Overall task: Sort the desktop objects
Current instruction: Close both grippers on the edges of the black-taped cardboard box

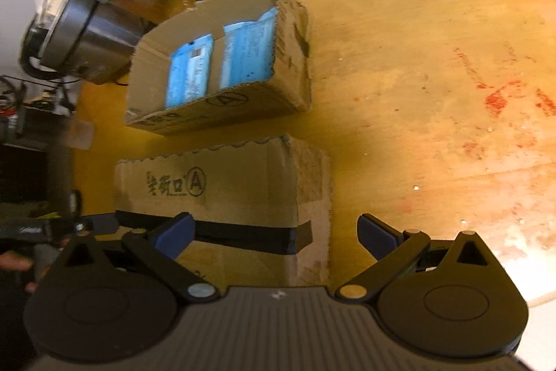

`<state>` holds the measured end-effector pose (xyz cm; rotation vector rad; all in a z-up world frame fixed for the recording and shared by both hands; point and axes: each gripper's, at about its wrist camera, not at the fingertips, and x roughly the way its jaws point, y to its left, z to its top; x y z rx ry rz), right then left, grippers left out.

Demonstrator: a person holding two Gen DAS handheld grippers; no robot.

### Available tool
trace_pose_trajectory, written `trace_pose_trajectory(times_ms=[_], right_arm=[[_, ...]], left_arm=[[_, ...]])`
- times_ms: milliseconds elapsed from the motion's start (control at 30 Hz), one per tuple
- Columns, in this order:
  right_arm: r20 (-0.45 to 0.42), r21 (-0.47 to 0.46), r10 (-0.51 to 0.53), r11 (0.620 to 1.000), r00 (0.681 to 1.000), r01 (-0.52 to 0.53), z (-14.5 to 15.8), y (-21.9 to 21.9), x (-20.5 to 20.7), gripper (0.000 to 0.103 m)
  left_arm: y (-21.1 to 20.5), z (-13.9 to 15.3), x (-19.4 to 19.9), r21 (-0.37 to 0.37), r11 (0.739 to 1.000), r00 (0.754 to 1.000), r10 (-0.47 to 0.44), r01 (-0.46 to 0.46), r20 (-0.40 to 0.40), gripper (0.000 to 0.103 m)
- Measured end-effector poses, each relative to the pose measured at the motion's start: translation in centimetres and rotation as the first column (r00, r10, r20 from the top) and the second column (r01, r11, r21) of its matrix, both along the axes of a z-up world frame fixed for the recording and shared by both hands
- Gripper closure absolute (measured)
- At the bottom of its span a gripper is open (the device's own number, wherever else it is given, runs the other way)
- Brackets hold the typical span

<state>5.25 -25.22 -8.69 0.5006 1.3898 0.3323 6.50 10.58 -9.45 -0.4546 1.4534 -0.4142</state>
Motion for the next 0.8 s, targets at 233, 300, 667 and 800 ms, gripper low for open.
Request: trace_pose_trajectory(times_ms=[233, 300, 667, 800], right_arm=[[-0.002, 0.049, 0.026, 0.998, 1.000, -0.025, -1.1, -0.6, -0.3, 0.008], [0.000, 0.060, 0.026, 0.998, 1.000, -0.026, -1.2, -0.8, -0.3, 0.011], [0.015, 0.113, 0.049, 0.992, 0.999, -0.051, -1.6, -1.1, -0.2, 0.064], [0.015, 0.103, 0.051, 0.993, 0.999, -0.052, -1.4, -1.0, -0.3, 0.066]], left_arm=[[0.7, -1.1, 0.2, -0.054, 0.999, 1.000, -0.007, 0.006, -0.014, 0.001], [0.7, -1.3, 0.3, -0.063, 0.998, 1.000, -0.005, 0.005, -0.013, 0.001], [1.3, -2.0, 0.7, -0.122, 0.992, 1.000, -0.021, 0.020, -0.007, 0.048], [1.3, -1.9, 0.5, -0.114, 0.993, 1.000, -0.017, 0.017, 0.000, 0.049]])
